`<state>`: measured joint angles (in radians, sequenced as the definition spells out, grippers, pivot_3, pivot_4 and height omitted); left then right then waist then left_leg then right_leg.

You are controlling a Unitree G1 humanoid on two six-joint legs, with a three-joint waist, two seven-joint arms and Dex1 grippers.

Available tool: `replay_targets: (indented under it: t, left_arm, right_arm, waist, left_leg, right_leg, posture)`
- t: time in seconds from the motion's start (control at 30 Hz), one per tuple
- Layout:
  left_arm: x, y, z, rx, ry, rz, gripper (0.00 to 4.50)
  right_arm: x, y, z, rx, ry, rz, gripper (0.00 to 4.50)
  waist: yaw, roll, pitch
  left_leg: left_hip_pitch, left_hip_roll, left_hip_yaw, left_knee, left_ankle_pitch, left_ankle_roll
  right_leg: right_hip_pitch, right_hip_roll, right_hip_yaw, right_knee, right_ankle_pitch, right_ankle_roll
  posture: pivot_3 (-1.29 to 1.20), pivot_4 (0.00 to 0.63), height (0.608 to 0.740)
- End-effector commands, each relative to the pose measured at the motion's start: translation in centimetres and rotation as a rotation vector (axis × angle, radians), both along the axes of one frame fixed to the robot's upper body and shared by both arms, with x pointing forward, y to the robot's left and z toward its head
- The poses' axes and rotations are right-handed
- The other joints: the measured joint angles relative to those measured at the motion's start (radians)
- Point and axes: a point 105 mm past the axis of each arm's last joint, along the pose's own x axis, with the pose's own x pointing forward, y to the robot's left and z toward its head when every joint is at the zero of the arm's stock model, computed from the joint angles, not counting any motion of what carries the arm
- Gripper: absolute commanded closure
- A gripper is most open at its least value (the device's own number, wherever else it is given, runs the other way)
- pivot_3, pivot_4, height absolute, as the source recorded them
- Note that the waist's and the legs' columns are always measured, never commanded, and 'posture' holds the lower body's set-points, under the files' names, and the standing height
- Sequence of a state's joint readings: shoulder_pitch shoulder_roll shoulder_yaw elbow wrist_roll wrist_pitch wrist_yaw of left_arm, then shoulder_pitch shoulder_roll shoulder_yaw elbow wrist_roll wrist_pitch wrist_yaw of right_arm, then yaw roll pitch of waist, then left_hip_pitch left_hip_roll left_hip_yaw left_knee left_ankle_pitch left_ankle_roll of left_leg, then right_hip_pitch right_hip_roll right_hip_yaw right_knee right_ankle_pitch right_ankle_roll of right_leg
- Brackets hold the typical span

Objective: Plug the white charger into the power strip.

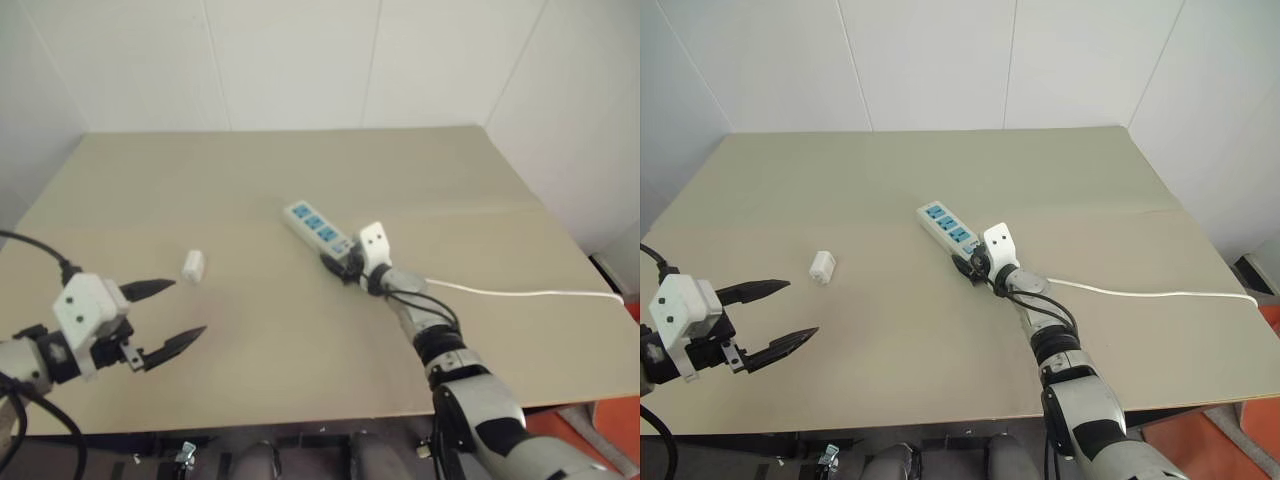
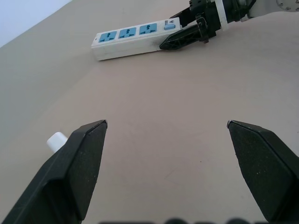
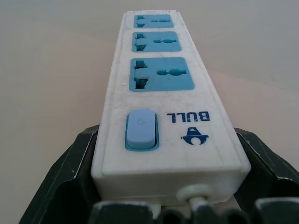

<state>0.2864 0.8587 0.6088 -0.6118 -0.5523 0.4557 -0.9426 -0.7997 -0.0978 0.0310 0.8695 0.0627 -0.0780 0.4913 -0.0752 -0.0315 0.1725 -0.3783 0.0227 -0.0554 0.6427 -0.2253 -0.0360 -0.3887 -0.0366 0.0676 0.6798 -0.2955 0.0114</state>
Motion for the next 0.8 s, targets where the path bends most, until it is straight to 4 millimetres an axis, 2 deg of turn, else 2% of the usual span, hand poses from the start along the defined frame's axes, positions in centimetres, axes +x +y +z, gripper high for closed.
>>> replay_targets:
  t: [0.03,0.13,0.27,0.43,0.53,0.67,0.8]
  left_arm:
    - [-0.2,-0.1,1.1,0.02,-0.057,-0.005,0.0]
    - [-0.2,-0.1,1.2,0.021,-0.057,-0.005,0.0]
    - [-0.3,-0.1,1.2,0.019,-0.055,-0.009,0.0]
    - [-0.2,0.0,1.2,0.021,-0.049,-0.014,0.0]
    - [-0.1,0.1,1.2,0.021,-0.044,-0.019,0.0]
    - [0.1,0.0,1.2,0.018,-0.04,-0.03,0.0]
    - [0.2,-0.1,1.2,0.014,-0.04,-0.039,0.0]
  right_arm:
    - [-0.6,0.2,-1.5,0.019,0.03,0.012,1.05]
    - [-0.9,0.2,-1.6,0.023,0.018,0.027,1.05]
    - [-2.2,0.1,0.4,0.004,-0.113,0.158,1.05]
    - [-6.0,-0.4,3.5,-0.029,-0.217,0.458,1.05]
    - [-8.4,-0.5,4.4,-0.055,-0.222,0.613,1.05]
    - [-11.2,-0.7,3.7,-0.144,-0.193,0.805,1.05]
    - [-12.2,-0.4,1.3,-0.23,-0.155,0.895,1.05]
  waist:
    - [-0.001,0.0,0.0]
    - [0.0,0.0,0.0]
    - [0.003,0.0,0.0]
    - [0.008,0.001,0.001]
    - [0.007,0.002,0.002]
    - [0.005,0.002,0.002]
    - [0.005,0.002,0.002]
  left_leg:
    - [0.0,0.0,0.0,0.0,0.0,0.0]
    - [0.0,0.0,0.0,0.0,0.0,0.0]
    - [-0.001,0.0,0.0,-0.001,0.0,0.0]
    - [-0.003,0.0,0.0,-0.001,0.0,0.0]
    - [-0.004,0.0,0.0,-0.001,0.0,0.0]
    - [-0.003,0.0,0.0,-0.001,0.0,0.0]
    - [-0.003,0.002,0.0,-0.001,0.0,0.0]
  right_leg:
    - [0.0,0.0,0.0,0.0,0.0,0.0]
    - [0.0,0.0,0.0,0.0,0.0,0.0]
    - [0.0,0.0,0.0,0.0,0.0,0.0]
    - [-0.002,-0.001,0.0,-0.001,0.0,0.0]
    - [-0.002,-0.002,0.0,-0.001,0.0,0.0]
    - [-0.002,0.0,0.0,-0.001,0.0,0.0]
    - [-0.002,0.001,-0.001,-0.001,0.0,0.0]
  posture:
    - [0.0,0.15,0.74]
    - [0.0,0.15,0.74]
    - [0.0,0.15,0.74]
    - [0.0,0.15,0.74]
    - [0.0,0.15,0.74]
    - [0.0,0.15,0.74]
    - [0.0,0.15,0.74]
